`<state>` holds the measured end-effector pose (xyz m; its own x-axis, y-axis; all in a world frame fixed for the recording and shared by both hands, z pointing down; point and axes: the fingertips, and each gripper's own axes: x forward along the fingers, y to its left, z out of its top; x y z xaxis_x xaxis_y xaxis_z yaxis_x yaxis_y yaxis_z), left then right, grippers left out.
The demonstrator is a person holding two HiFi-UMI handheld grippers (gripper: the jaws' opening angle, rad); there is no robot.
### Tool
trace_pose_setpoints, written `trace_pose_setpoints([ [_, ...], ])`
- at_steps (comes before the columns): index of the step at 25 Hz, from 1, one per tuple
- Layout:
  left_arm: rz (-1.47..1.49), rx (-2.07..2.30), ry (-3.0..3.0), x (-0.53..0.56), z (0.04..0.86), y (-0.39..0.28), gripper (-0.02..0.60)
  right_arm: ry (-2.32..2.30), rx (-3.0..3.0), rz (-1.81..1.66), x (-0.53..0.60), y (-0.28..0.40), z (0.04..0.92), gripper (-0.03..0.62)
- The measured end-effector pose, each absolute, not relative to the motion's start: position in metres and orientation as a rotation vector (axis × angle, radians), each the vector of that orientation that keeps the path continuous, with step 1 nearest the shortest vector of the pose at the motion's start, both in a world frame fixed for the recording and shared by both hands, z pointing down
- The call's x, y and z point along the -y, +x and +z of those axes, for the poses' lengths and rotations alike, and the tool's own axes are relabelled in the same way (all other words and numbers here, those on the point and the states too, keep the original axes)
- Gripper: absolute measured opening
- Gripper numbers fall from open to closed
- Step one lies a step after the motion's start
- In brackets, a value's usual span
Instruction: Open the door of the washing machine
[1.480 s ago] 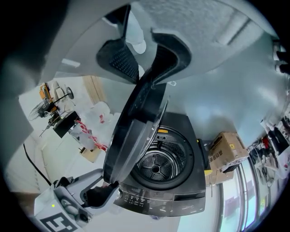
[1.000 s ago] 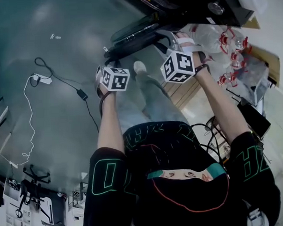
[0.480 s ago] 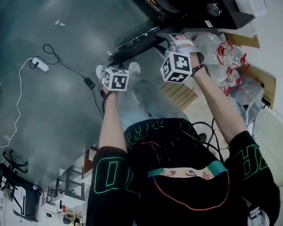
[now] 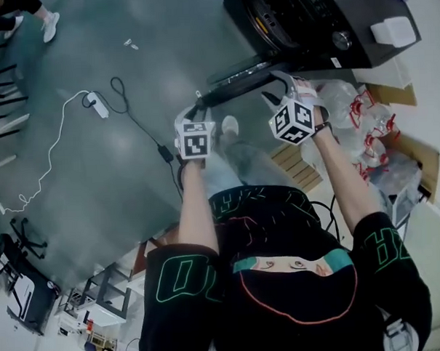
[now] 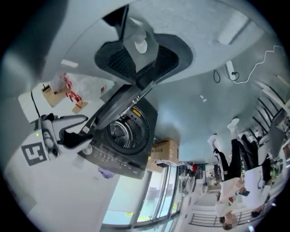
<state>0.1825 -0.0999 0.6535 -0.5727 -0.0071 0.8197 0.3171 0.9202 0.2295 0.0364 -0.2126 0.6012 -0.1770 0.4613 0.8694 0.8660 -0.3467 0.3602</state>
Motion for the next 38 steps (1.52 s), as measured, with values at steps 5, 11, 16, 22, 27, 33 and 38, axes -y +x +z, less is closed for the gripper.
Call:
trace_pose_setpoints([
  [5,-0.437,2.308,-0.392,0.073,0.581,0.163,0.082,-1.695,1.702,-1.184,0.212,0.026,0.564,0.238],
  [11,-0.341,2.488,-0.487,0.046,0.49,0.138,0.011,-1.649,1.926,-0.711,0.187,0.012,0.507,0.07],
  [16,-0.249,2.629,-0.609,0.01,0.411,0.126,0.011,-1.708,2.024,-0.341,0.139,-0.001,0.44,0.003],
  [22,-0.134,2.811,-0.763,-0.023,0.308,0.119,0.011,-1.806,2.147,-0.07,0.083,-0.003,0.342,0.003],
  [27,0.183,2.835,-0.899,-0.036,0.241,0.125,0.009,-1.828,2.275,-0.028,0.061,-0.01,0.274,0.003],
  [33,0.307,2.942,-1.005,-0.038,0.182,0.12,0.009,-1.887,2.425,-0.02,0.064,-0.019,0.207,0.003],
  [38,0.318,2.985,-1.019,-0.036,0.162,0.112,0.009,-1.827,2.527,0.002,0.075,-0.04,0.188,0.003],
])
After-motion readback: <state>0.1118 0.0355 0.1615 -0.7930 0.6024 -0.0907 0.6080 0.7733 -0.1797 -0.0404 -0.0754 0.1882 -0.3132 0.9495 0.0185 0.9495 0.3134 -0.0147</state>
